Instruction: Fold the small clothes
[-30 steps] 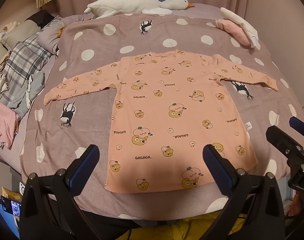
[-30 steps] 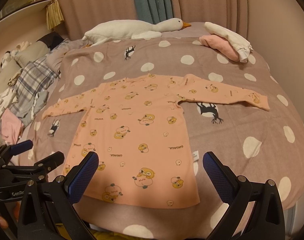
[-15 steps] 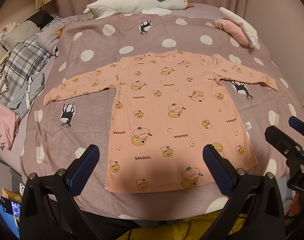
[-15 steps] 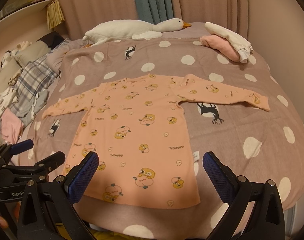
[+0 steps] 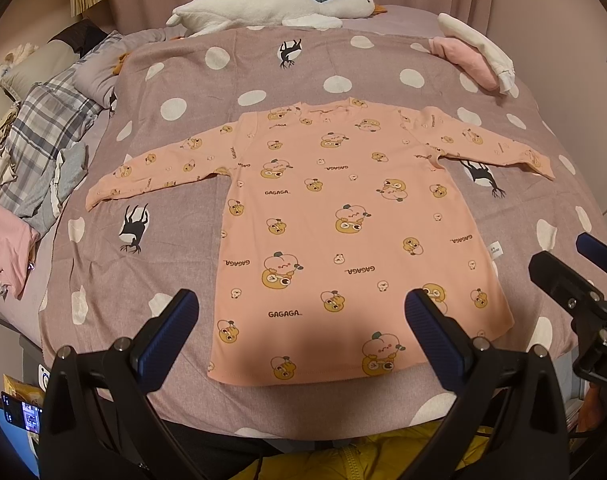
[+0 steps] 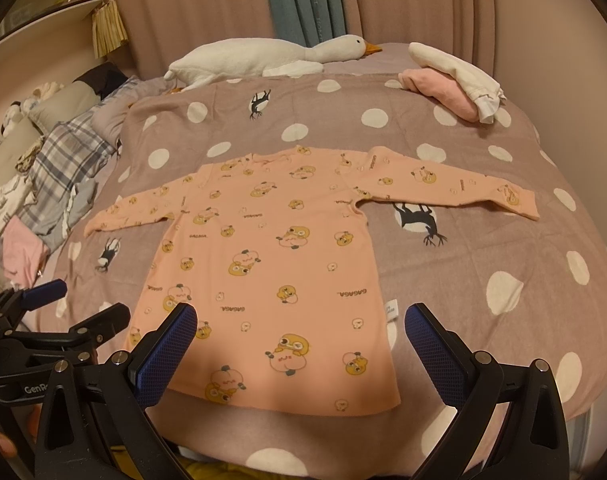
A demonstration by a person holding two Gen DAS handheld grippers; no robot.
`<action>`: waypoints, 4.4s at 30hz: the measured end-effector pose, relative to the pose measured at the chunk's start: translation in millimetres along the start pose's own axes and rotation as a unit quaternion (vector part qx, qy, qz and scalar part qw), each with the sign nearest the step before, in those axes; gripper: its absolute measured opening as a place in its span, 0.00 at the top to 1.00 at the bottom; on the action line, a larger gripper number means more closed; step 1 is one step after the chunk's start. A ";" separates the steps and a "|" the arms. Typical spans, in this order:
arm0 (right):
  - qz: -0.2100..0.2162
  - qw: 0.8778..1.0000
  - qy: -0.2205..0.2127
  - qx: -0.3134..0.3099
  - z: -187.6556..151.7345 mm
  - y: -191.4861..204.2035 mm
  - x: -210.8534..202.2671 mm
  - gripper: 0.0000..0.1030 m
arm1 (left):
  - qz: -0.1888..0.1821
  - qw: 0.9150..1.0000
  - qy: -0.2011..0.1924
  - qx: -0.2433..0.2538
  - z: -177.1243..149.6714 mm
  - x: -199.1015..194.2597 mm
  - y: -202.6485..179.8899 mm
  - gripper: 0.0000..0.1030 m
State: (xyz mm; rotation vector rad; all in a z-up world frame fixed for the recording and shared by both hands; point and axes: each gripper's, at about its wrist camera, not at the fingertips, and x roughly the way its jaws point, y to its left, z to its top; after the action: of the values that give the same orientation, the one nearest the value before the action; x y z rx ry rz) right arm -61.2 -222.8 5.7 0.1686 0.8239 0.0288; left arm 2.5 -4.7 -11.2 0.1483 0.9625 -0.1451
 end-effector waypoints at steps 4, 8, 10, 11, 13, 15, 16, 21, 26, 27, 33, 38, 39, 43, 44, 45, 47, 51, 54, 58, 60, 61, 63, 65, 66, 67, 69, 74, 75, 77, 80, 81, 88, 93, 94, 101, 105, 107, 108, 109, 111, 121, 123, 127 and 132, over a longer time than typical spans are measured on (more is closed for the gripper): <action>0.000 1.000 0.000 0.000 0.2 0.0 0.0 0.00 | 0.000 1.000 -0.001 0.001 0.7 -0.6 -0.7 0.00; 0.000 1.000 0.001 0.000 -0.2 0.1 0.3 0.00 | 0.000 1.000 0.000 0.001 0.6 -0.5 -0.7 0.00; 0.000 1.000 0.001 0.000 -0.2 0.1 0.3 0.00 | 0.000 1.000 0.000 0.001 0.2 -0.3 -0.9 0.00; 0.000 1.000 0.001 0.000 -0.6 0.2 0.5 0.00 | 0.000 1.000 0.000 0.001 0.0 -0.3 -1.0 0.00; 0.000 1.000 0.001 0.000 -0.4 0.1 0.6 0.00 | 0.000 1.000 -0.001 0.001 0.7 -0.7 -0.6 0.00; 0.000 1.000 0.001 0.001 -0.7 0.1 0.8 0.00 | 0.000 1.000 0.000 0.001 0.1 -0.5 -0.7 0.00; 0.000 1.000 0.001 0.000 -0.5 0.0 0.6 0.00 | 0.000 1.000 0.000 0.001 -0.2 -0.5 -0.7 0.00; 0.000 1.000 0.001 0.000 -0.3 -0.2 0.7 0.00 | 0.000 1.000 0.000 0.003 -3.3 -1.7 -1.6 0.00; 0.000 1.000 0.001 0.000 -0.3 -0.4 0.9 0.00 | 0.000 1.000 0.000 0.001 0.0 0.3 -1.7 0.00; 0.000 1.000 0.002 0.000 -0.2 -0.4 1.0 0.00 | 0.000 1.000 -0.001 0.001 0.8 -0.2 -1.9 0.00; 0.010 1.000 0.003 0.008 -0.6 -0.4 1.3 0.00 | -0.026 0.999 0.010 -0.016 -1.4 6.6 1.0 0.00; 0.105 0.991 0.007 0.080 -13.7 -18.4 11.3 0.00 | -0.144 0.983 0.041 -0.105 -9.1 29.6 20.6 0.00; 0.122 0.987 0.008 0.102 -15.6 -26.1 15.1 0.00 | -0.166 0.977 0.046 -0.123 -8.7 34.0 24.1 0.00; 0.189 0.955 -0.008 0.228 -28.1 -77.7 32.4 0.00 | -0.275 0.938 0.066 -0.198 -5.7 50.0 38.1 0.00; 0.201 0.944 -0.020 0.261 -30.5 -92.3 35.2 0.00 | -0.303 0.927 0.063 -0.212 -1.1 52.4 40.6 0.00; 0.210 0.934 -0.032 0.287 -34.4 -106.0 38.4 0.00 | -0.325 0.919 0.053 -0.216 0.4 51.9 41.7 0.00; 0.222 0.918 -0.049 0.325 -40.6 -132.6 45.9 0.00 | -0.341 0.916 0.025 -0.209 7.2 47.8 42.9 0.00; 0.178 0.908 -0.065 0.375 -37.5 -181.2 55.4 0.00 | -0.338 0.922 -0.002 -0.190 21.4 47.4 43.7 0.00; 0.160 0.902 -0.078 0.394 -29.0 -213.7 64.2 0.00 | -0.345 0.915 -0.001 -0.210 28.9 60.3 42.3 0.00; 0.143 0.887 -0.103 0.426 -13.6 -257.6 83.2 0.00 | -0.314 0.931 0.031 -0.186 39.2 83.7 35.0 0.00; 0.143 0.883 -0.098 0.436 -5.1 -272.9 97.7 0.00 | -0.308 0.933 0.046 -0.179 45.1 96.3 32.4 0.00; 0.139 0.880 -0.100 0.443 -1.5 -280.4 104.5 0.00 | -0.307 0.933 0.052 -0.178 46.3 102.0 32.0 0.00; 0.136 0.873 -0.104 0.456 2.6 -294.6 119.1 0.00 | -0.311 0.931 0.061 -0.179 50.2 112.6 30.3 0.00; 0.129 0.862 -0.111 0.478 2.3 -309.9 132.6 0.00 | -0.309 0.932 0.064 -0.178 57.0 119.1 27.8 0.00; 0.127 0.855 -0.118 0.488 3.0 -316.0 135.8 0.00 | -0.305 0.934 0.063 -0.176 61.2 120.9 26.6 0.00; 0.127 0.850 -0.128 0.494 5.3 -320.9 137.1 0.00 | -0.299 0.937 0.061 -0.172 65.7 122.6 25.5 0.00; 0.125 0.846 -0.144 0.498 13.7 -328.2 141.3 0.00 | -0.293 0.940 0.058 -0.168 74.3 126.3 22.6 0.00; 0.113 0.827 -0.172 0.523 27.0 -349.5 153.4 0.23 | -0.288 0.942 0.049 -0.164 87.7 129.6 18.4 0.00; 0.116 0.823 -0.173 0.528 28.0 -354.5 156.7 0.30 | -0.285 0.944 0.046 -0.162 90.4 130.3 17.8 0.00; 0.123 0.821 -0.165 0.532 31.2 -360.2 166.0 0.59 | -0.280 0.946 0.043 -0.160 94.2 132.5 18.4 0.00; 0.118 0.821 -0.154 0.536 27.4 -366.4 171.6 0.86 | -0.273 0.946 0.047 -0.171 98.0 140.1 20.5 0.00; 0.113 0.823 -0.156 0.534 25.5 -364.1 169.2 0.90 | -0.269 0.946 0.048 -0.173 98.6 141.9 21.1 0.00; 0.082 0.885 -0.180 0.421 73.6 -322.3 144.0 0.95 | -0.236 0.956 0.044 -0.170 93.2 139.8 25.8 0.00; 0.046 0.943 -0.155 0.290 119.7 -260.8 126.8 0.95 | -0.214 0.961 0.039 -0.168 82.8 132.0 34.9 0.00; 0.035 0.955 -0.147 0.255 130.2 -241.3 124.4 0.95 | -0.210 0.963 0.038 -0.167 80.7 130.3 37.0 0.00; -0.004 0.989 -0.111 0.098 174.8 -130.5 136.1 0.95 | -0.206 0.961 0.037 -0.183 70.4 124.8 60.5 0.00; -0.036 0.995 -0.091 -0.018 184.9 -54.7 158.1 0.95 | -0.211 0.955 0.032 -0.205 63.9 123.7 84.8 0.00; -0.052 0.993 -0.080 -0.072 183.7 -14.9 171.6 0.95 | -0.205 0.954 0.031 -0.217 60.1 123.9 98.7 0.00; -0.061 0.990 -0.077 -0.097 181.2 3.3 178.1 0.95 | -0.202 0.953 0.031 -0.222 58.2 124.4 105.7 0.00; -0.071 0.987 -0.073 -0.124 178.3 21.7 186.3 0.95 | -0.199 0.953 0.030 -0.226 56.1 124.7 112.2 0.00; -0.084 0.978 -0.063 -0.180 169.5 55.9 204.7 0.95 | -0.191 0.953 0.029 -0.231 51.9 124.4 121.7 0.00; -0.196 0.804 -0.041 -0.560 36.4 188.5 279.2 0.80 | -0.177 0.946 0.026 -0.268 36.1 126.9 154.2 0.00; -0.227 0.740 -0.069 -0.630 14.1 193.0 279.8 0.54 | -0.174 0.944 0.025 -0.280 34.6 127.3 160.7 0.00; -0.238 0.660 -0.134 -0.700 -1.5 187.8 259.1 0.46 | -0.171 0.942 0.021 -0.288 35.7 127.1 164.8 0.00; -0.177 0.786 -0.102 -0.583 40.2 155.8 214.6 0.46 | -0.191 0.943 0.011 -0.273 51.7 133.4 156.5 0.00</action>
State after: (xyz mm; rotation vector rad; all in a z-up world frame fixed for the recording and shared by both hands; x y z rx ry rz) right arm 120.4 -55.2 -98.7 -1.1488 0.4865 0.1590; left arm 148.7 131.2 -82.4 -0.5545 1.0141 -0.2275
